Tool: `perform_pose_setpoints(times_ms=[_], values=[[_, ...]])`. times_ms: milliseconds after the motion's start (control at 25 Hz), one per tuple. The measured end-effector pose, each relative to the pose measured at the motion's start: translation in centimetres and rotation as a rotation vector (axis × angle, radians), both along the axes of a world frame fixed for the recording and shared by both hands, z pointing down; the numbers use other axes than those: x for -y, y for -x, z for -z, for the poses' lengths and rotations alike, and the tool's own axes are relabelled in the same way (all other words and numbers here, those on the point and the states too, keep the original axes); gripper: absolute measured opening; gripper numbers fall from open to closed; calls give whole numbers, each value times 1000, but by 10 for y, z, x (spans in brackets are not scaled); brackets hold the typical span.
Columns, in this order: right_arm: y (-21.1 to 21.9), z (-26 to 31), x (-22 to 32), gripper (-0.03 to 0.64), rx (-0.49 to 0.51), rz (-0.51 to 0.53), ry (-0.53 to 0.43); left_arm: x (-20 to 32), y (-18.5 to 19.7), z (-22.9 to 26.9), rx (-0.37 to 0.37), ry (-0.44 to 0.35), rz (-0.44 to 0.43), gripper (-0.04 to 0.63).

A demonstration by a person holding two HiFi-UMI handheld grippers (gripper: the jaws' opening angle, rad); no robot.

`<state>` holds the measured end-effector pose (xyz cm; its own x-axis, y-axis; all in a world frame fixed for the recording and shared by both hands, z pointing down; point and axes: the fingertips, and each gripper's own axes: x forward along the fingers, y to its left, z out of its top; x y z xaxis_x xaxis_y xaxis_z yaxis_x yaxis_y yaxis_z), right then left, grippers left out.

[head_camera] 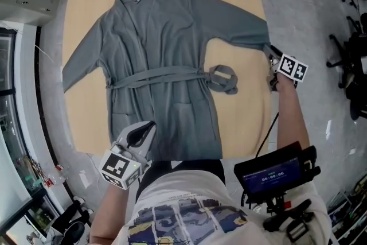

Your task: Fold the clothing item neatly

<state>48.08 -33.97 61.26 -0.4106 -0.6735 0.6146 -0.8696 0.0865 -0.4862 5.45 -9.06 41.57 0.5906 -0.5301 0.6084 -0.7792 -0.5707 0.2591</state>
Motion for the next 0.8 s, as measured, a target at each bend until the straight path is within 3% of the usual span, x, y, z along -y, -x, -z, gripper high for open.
perform_pose_setpoints(times_ms=[200,520,800], values=[[4,3,2,172,-54,31,-6,-2,3,-2,-10,12,14,17],[4,12,5,52,-356,122,-19,-1,10,2,-16,0,26,17],[17,33,11,29,-356,98,-60,-5,28,7,-15,-18,41,17]])
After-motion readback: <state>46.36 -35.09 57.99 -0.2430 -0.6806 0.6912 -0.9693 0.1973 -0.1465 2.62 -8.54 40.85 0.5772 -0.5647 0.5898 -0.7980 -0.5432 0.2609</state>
